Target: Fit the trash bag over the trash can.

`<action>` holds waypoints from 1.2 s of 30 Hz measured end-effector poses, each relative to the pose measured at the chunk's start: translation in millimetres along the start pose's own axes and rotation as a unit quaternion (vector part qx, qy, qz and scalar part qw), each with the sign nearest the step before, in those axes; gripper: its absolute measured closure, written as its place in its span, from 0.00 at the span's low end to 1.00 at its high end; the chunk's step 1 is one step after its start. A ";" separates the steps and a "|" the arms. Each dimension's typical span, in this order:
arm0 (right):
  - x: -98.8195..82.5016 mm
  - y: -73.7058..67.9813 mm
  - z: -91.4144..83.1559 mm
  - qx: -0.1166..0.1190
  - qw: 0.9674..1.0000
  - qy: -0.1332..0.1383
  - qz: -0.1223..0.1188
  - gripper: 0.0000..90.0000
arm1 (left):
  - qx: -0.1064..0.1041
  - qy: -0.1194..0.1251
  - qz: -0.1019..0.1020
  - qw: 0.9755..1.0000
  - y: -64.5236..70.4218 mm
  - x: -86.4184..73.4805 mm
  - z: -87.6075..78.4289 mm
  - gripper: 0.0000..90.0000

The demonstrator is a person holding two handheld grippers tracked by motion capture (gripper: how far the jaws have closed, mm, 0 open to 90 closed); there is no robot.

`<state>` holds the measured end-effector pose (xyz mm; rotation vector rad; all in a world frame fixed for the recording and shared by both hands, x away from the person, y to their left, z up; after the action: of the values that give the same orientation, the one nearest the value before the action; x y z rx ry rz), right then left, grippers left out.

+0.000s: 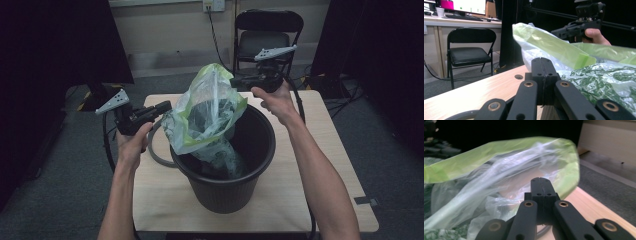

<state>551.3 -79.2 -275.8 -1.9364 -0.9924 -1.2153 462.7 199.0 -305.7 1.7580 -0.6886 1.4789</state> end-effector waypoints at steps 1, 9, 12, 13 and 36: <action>-1.5 6.7 -5.9 -0.025 1.000 0.004 0.001 1.00 | 0.003 -0.012 0.005 1.000 1.0 -4.5 0.1 1.00; -21.9 29.2 -20.7 -0.056 0.998 0.015 0.031 1.00 | 0.002 -0.012 0.008 1.000 5.0 -12.4 -6.7 1.00; -22.3 26.1 -23.1 -0.045 0.998 0.027 0.033 0.98 | -0.001 -0.001 0.003 1.000 4.1 -5.8 -8.7 0.98; -16.9 19.9 -26.5 -0.038 0.998 0.043 0.035 0.84 | -0.004 0.015 0.000 1.000 4.1 3.7 -10.1 0.95; -33.5 -7.1 -33.7 0.005 0.998 0.029 0.049 0.50 | -0.026 -0.069 0.026 0.997 20.2 -1.4 21.8 0.63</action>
<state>520.8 -111.9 -293.3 -1.9077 -0.8623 -1.2006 459.5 169.5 -305.0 1.8265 -0.8412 1.3696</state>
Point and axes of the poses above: each handheld gripper's, and its own axes: z roughly forward along the jaws, x roughly out of its top, y roughly to its right, the point moved 7 cm from there along z, roughly forward along the jaws
